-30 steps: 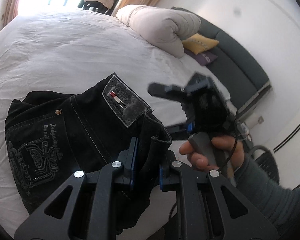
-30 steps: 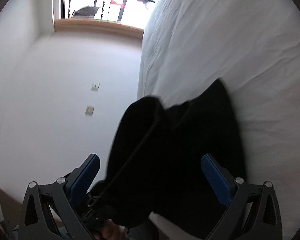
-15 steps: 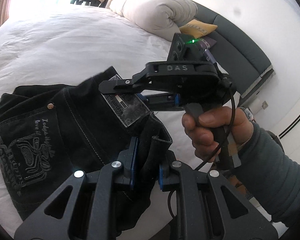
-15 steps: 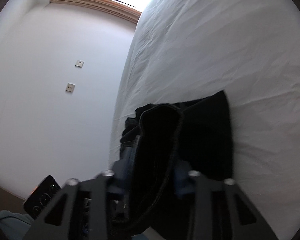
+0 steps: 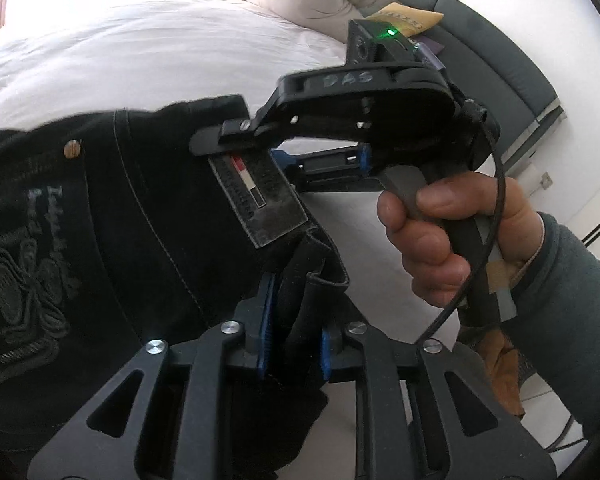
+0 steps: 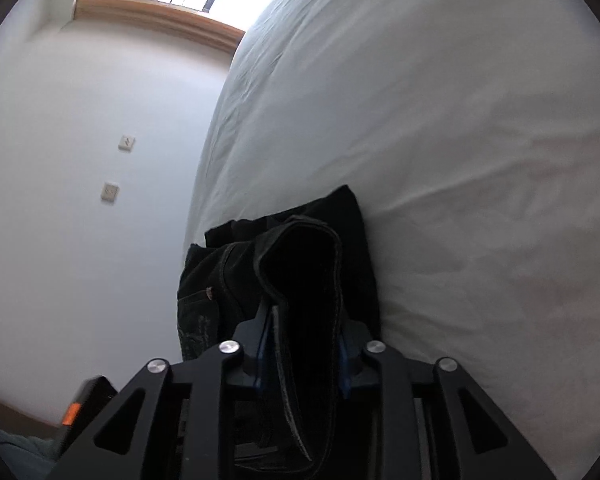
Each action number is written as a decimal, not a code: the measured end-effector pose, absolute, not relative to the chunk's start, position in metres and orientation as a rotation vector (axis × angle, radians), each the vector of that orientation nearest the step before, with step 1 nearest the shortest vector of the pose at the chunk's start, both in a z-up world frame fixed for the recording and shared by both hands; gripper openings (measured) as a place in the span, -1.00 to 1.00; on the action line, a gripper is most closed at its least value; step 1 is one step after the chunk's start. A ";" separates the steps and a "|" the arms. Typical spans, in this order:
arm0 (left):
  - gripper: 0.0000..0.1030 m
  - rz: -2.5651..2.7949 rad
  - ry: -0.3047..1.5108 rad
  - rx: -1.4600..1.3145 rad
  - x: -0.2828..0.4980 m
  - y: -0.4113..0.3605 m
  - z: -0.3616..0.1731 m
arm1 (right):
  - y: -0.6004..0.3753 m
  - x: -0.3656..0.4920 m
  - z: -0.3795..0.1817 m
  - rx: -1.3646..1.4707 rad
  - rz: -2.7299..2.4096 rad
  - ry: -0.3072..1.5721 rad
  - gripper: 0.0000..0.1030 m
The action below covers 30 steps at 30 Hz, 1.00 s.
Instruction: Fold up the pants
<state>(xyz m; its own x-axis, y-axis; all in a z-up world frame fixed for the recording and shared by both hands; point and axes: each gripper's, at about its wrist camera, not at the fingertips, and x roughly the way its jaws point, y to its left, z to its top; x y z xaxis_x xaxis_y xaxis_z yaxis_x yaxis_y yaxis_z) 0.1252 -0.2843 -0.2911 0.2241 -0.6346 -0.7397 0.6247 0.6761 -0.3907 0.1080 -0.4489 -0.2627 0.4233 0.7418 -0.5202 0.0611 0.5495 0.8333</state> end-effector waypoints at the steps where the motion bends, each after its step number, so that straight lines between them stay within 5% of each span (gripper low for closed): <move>1: -0.52 -0.872 1.026 -0.011 0.124 -0.286 -0.291 | -0.450 0.106 -0.263 0.922 0.511 1.056 -0.30; 3: -0.07 -0.900 1.055 -0.017 0.120 -0.289 -0.289 | -0.452 0.104 -0.255 0.909 0.498 1.037 0.08; 4: 0.32 -0.914 1.072 -0.030 0.117 -0.288 -0.286 | -0.455 0.102 -0.247 0.896 0.481 1.015 0.25; 5: 0.52 -0.912 1.080 -0.044 0.111 -0.286 -0.282 | -0.459 0.100 -0.241 0.881 0.443 1.001 0.66; 6: 0.52 -0.923 1.081 -0.057 0.105 -0.283 -0.277 | -0.467 0.095 -0.231 0.858 0.376 0.976 0.83; 14: 0.52 -0.864 1.015 -0.237 0.119 -0.203 -0.253 | -0.447 0.053 -0.180 0.862 0.628 0.837 0.78; 19: 0.52 -0.746 1.041 -0.270 0.159 -0.175 -0.285 | -0.399 0.040 -0.211 0.809 0.680 0.973 0.78; 24: 0.51 -0.775 1.043 -0.283 0.166 -0.172 -0.323 | -0.421 0.030 -0.250 0.881 0.615 0.972 0.28; 26: 0.52 -0.759 1.064 -0.280 0.163 -0.170 -0.312 | -0.430 0.022 -0.238 0.880 0.572 0.966 0.31; 30: 0.52 -0.783 0.962 -0.247 0.169 -0.170 -0.283 | -0.429 0.019 -0.193 0.833 0.626 0.846 0.74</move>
<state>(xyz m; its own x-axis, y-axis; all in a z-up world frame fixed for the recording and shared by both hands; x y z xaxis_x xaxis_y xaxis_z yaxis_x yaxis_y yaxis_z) 0.1685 -0.1704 -0.2835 0.3278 -0.6943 -0.6407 0.4864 0.7054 -0.5156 0.0193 -0.4294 -0.1927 0.5250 0.7566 -0.3898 -0.1515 0.5337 0.8320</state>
